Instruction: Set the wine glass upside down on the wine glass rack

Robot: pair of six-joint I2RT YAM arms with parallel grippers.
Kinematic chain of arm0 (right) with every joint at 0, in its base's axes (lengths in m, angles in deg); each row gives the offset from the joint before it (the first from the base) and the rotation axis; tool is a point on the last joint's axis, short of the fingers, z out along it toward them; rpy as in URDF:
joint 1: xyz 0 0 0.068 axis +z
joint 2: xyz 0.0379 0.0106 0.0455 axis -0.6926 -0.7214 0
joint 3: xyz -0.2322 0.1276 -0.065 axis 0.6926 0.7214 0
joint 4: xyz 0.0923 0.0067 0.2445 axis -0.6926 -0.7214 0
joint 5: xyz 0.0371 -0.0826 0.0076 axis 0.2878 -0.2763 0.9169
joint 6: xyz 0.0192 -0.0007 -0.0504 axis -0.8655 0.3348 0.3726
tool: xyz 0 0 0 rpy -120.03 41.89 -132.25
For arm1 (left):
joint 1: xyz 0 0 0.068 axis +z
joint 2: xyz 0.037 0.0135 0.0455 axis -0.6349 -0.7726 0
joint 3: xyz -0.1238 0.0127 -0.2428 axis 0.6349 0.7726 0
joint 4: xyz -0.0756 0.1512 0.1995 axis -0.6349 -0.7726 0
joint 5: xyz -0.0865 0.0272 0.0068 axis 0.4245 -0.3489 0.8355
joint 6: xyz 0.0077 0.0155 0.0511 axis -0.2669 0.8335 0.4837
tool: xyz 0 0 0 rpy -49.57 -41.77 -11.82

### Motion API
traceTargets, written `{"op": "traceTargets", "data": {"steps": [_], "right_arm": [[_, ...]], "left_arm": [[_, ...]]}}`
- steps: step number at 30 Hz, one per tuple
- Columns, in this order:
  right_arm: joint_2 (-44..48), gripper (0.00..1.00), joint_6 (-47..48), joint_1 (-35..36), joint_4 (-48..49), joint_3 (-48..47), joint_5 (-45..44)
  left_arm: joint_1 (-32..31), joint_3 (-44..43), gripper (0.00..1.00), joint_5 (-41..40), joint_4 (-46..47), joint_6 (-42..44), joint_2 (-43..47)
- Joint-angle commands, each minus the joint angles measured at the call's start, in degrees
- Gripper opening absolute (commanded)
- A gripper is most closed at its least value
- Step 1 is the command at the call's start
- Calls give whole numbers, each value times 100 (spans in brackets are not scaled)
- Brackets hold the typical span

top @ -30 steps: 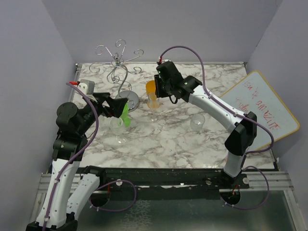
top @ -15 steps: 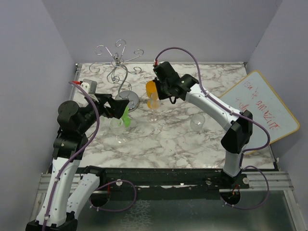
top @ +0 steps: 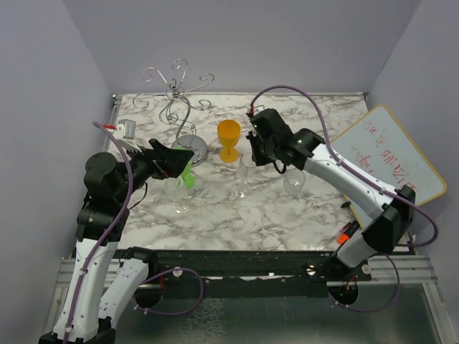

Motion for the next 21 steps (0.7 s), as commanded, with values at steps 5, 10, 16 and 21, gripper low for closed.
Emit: {"op": "traceTargets", "data": {"steps": [5,10,16,21], "right_arm": [[1832,1,-88,60,1363,1498,-566],[2767,1,-187,62,2261,2234,-1231],[3412,0,-389,50,2679,2648,-2281],[3828,1,-425,59,3086,2798,-2777]], "left_arm": [[31,34,99,554,-21,-1785,-190],[15,-160,99,599,36,-2009,-540],[-680,-208,99,327,977,-2612,-1105],[-2096,-870,99,-553,1349,-2695,-1985]]}}
